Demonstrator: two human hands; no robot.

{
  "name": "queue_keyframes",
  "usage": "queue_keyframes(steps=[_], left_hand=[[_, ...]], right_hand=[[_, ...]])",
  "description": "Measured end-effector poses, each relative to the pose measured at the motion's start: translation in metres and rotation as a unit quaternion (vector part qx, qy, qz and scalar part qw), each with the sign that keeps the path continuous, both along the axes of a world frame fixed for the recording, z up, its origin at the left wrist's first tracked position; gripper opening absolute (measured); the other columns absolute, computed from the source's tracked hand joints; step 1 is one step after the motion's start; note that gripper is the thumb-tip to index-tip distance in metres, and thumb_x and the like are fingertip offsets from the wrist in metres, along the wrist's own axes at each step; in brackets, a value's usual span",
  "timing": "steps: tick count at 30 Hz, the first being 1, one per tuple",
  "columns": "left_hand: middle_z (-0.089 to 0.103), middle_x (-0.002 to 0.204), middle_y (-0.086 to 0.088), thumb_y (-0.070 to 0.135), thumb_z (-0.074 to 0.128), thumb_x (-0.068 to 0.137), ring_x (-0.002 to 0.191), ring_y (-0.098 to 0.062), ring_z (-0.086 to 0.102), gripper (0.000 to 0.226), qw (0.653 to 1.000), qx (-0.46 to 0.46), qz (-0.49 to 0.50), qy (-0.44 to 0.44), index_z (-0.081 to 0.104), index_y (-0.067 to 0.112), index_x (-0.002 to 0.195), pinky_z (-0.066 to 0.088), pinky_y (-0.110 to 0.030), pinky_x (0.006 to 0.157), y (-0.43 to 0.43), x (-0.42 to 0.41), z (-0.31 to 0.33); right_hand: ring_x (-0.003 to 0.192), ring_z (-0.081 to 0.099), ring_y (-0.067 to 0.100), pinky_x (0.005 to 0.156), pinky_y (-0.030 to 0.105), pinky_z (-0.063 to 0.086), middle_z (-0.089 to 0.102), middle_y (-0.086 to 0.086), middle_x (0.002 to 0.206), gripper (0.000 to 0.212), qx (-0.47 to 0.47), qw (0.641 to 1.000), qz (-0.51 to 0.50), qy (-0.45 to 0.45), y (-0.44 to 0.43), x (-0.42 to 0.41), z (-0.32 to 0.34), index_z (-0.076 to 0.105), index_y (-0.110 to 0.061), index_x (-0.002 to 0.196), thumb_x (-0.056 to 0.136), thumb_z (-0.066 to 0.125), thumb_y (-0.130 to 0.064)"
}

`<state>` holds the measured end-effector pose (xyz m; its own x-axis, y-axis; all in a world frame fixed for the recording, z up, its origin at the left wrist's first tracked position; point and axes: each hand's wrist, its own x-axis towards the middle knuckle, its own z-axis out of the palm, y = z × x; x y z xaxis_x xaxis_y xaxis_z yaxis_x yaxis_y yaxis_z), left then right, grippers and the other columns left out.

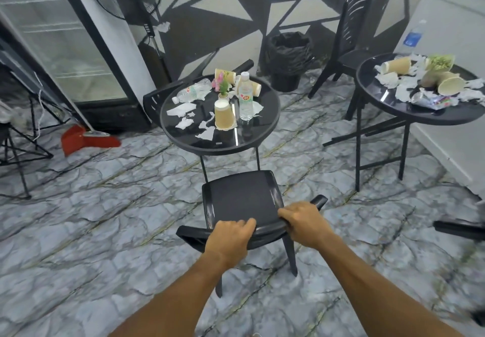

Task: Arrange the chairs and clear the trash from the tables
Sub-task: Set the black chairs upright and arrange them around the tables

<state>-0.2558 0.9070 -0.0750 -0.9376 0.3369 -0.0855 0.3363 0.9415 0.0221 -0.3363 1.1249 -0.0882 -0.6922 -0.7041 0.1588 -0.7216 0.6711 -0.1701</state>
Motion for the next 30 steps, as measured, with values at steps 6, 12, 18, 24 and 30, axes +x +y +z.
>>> queue_keyframes(steps=[6,12,18,24,30], left_hand=[[0.064,0.086,-0.005,0.025,0.058,0.083,0.080,-0.033,0.059,0.014,0.997,0.035,0.046,-0.049,0.049,0.023,0.092,0.037,-0.037,0.064,-0.007,-0.016,0.021],[0.064,0.085,-0.002,0.022,0.059,0.072,0.082,-0.030,0.059,0.019,0.990,0.035,0.043,-0.129,0.049,0.031,0.085,0.050,-0.041,0.078,-0.001,0.002,0.014],[0.061,0.079,0.005,0.047,0.059,0.073,0.077,-0.026,0.058,0.021,0.986,0.084,0.067,-0.131,0.055,0.030,0.084,0.046,-0.037,0.070,-0.002,0.005,0.014],[0.068,0.093,0.018,0.088,0.045,0.071,0.089,-0.010,0.061,0.062,0.957,0.201,0.125,-0.167,0.065,0.037,0.100,0.047,-0.039,0.082,0.002,0.006,0.023],[0.065,0.119,0.009,0.072,0.048,0.087,0.109,-0.019,0.060,0.055,0.930,0.273,0.163,-0.183,0.062,0.034,0.124,0.049,-0.044,0.097,0.040,-0.027,0.041]], right_hand=[[0.077,0.061,0.029,0.064,0.032,0.038,0.066,0.004,0.081,0.012,0.098,0.989,-0.063,-0.088,-0.020,-0.003,0.025,0.049,-0.022,0.076,0.077,0.060,-0.023],[0.080,0.060,0.025,0.084,0.036,0.045,0.067,0.001,0.080,0.010,0.131,0.981,-0.099,-0.099,-0.013,0.022,0.013,0.053,-0.024,0.075,0.076,0.060,-0.017],[0.118,0.045,0.029,0.105,0.043,0.029,0.062,0.003,0.109,0.036,0.129,0.974,-0.157,-0.102,-0.018,0.031,0.001,0.063,-0.023,0.108,0.072,0.065,-0.020],[0.146,0.009,0.033,0.119,0.046,0.013,0.026,0.012,0.152,0.085,0.055,0.964,-0.190,-0.178,-0.004,0.047,0.013,0.030,-0.018,0.147,0.073,0.072,-0.026],[0.148,0.011,0.024,0.119,0.042,0.018,0.021,0.004,0.158,0.077,0.004,0.948,-0.228,-0.222,0.049,0.045,0.041,0.024,-0.021,0.151,0.085,0.064,-0.020]])
